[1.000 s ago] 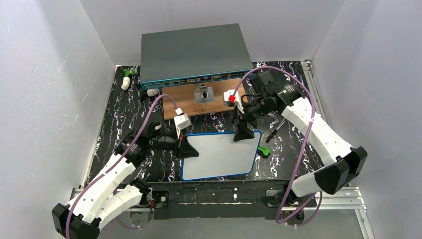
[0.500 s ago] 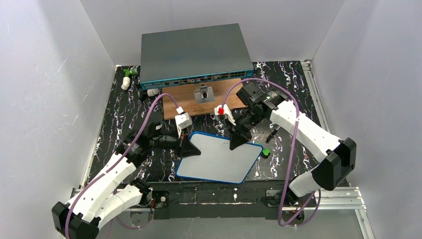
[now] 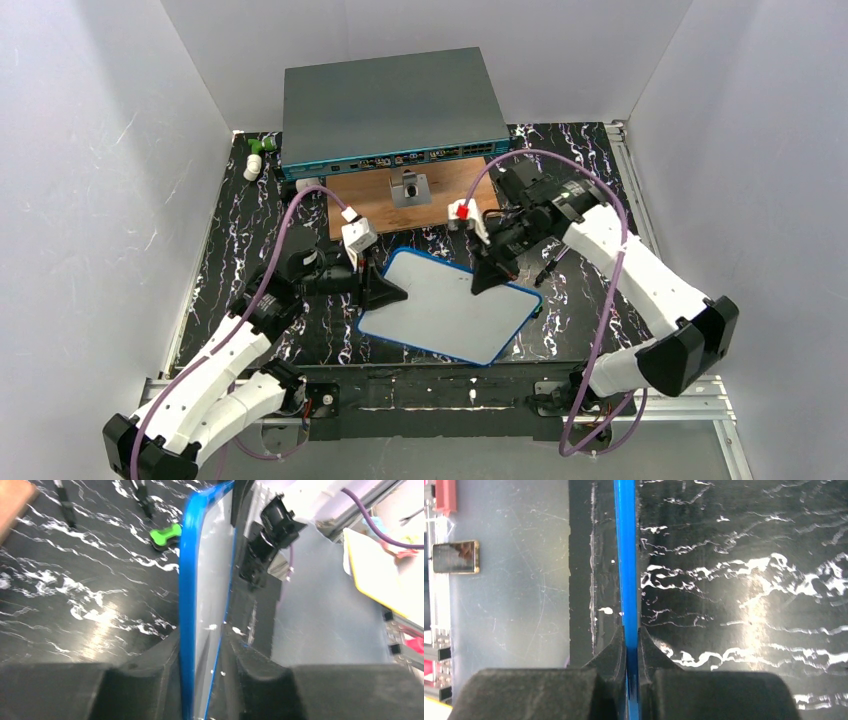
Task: Erase the whiteboard
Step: Pass from the left arm to the right, then place the whiteboard at the center of the board.
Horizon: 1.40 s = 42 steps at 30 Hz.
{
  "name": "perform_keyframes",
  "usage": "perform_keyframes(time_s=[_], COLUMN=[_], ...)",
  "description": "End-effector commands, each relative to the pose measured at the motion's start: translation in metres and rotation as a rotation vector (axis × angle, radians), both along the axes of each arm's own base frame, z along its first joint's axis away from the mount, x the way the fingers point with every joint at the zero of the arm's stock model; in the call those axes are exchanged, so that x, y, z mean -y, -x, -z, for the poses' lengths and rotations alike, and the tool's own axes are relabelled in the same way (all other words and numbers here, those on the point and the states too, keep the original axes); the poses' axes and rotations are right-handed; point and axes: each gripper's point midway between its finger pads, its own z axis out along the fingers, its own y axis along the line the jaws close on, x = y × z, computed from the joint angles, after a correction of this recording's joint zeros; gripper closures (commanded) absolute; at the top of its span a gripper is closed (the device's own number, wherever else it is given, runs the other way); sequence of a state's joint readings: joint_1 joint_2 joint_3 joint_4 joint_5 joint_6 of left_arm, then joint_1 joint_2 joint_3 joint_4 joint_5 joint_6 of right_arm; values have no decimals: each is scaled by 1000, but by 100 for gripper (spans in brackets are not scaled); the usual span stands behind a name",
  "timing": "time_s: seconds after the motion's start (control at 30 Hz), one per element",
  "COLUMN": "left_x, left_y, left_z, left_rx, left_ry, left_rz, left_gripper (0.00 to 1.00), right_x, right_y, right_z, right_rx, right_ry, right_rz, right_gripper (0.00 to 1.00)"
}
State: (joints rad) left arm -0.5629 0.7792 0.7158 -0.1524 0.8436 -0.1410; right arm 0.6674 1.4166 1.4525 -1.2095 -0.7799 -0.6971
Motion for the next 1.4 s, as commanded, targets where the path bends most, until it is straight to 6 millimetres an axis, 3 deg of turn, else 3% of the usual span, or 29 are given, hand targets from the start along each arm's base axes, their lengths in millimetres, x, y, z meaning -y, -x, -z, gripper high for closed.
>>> perform_keyframes(time_s=[0.0, 0.03, 0.07, 0.33, 0.37, 0.6, 0.87, 1.13, 1.37], left_x=[4, 3, 1, -36, -52, -81, -86, -86, -85], left_y=[-9, -12, -14, -29, -31, -30, -31, -30, -30], left_z=[-22, -26, -29, -38, -24, 24, 33, 35, 36], left_rx=[45, 61, 78, 232, 236, 189, 194, 191, 187], left_ry=[76, 76, 72, 15, -27, -131, -169, -177, -181], left_rz=[-41, -62, -84, -320, -402, -536, -548, -537, -532], left_gripper=[54, 41, 37, 19, 10, 2, 2, 2, 2], right_x=[26, 32, 39, 95, 124, 182, 197, 199, 194], right_y=[-32, -35, -39, -56, -68, -93, -135, -170, -191], right_z=[-23, -26, -27, -40, -43, -56, -50, -30, -25], right_rx=[36, 42, 47, 89, 148, 222, 234, 206, 188], right_ry=[-13, -17, -16, 70, 141, 243, 338, 366, 340], right_rz=[250, 281, 311, 508, 594, 741, 727, 734, 737], right_gripper=[99, 99, 99, 99, 99, 99, 99, 99, 99])
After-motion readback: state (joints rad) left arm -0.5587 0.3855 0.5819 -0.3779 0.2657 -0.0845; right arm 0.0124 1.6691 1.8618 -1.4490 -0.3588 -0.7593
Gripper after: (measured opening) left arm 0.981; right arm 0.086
